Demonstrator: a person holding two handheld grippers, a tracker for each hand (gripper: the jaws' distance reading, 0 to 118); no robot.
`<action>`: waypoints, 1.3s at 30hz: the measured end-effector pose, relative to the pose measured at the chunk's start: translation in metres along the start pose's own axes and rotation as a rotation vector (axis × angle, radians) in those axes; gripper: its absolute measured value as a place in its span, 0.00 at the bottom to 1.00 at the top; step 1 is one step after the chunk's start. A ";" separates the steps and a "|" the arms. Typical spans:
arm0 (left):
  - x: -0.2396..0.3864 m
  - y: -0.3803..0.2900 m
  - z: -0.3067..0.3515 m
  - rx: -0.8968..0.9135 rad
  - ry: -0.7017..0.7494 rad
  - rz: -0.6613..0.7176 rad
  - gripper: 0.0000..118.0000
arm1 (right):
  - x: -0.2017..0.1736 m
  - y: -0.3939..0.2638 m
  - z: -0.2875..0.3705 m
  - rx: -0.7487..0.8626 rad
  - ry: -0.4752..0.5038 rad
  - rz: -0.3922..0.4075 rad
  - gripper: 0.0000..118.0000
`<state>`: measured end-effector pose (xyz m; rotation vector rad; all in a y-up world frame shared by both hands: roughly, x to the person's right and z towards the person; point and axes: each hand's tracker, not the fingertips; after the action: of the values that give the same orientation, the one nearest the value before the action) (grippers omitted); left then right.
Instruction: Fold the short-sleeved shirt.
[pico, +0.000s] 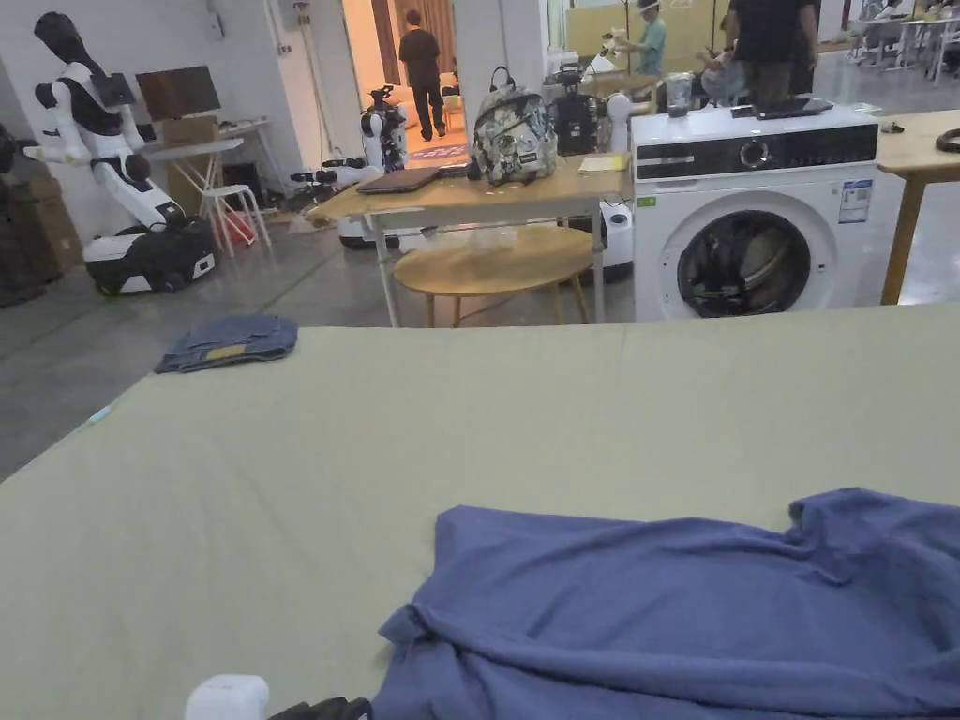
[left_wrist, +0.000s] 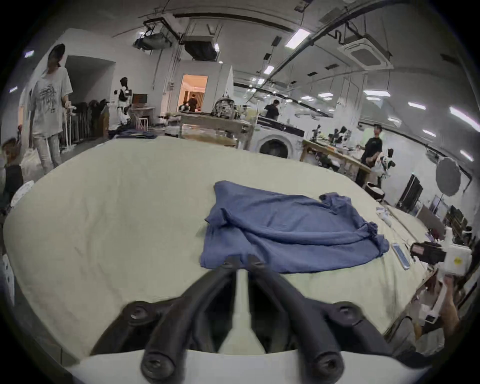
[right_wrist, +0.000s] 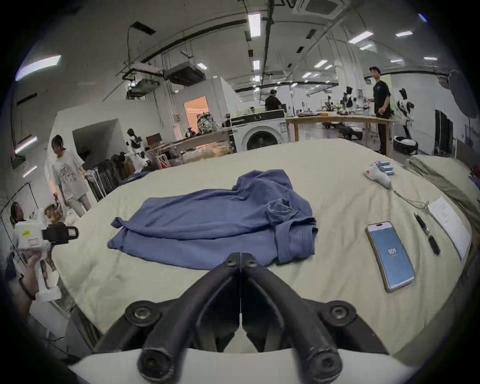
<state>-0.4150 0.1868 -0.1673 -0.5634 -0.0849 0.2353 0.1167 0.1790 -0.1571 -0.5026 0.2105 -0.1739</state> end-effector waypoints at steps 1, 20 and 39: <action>-0.014 0.002 -0.021 -0.064 -0.058 0.031 0.37 | 0.002 0.000 0.001 -0.001 -0.002 -0.008 0.00; 0.010 0.001 -0.157 -0.324 0.136 -0.124 0.00 | 0.048 0.019 -0.056 -0.120 -0.231 -0.104 0.60; -0.013 0.025 -0.088 -0.164 0.008 0.022 0.00 | 0.062 0.031 -0.117 -0.181 -0.225 -0.184 0.05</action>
<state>-0.4199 0.1584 -0.2552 -0.7290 -0.0906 0.2486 0.1515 0.1388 -0.2818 -0.7168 -0.0409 -0.2772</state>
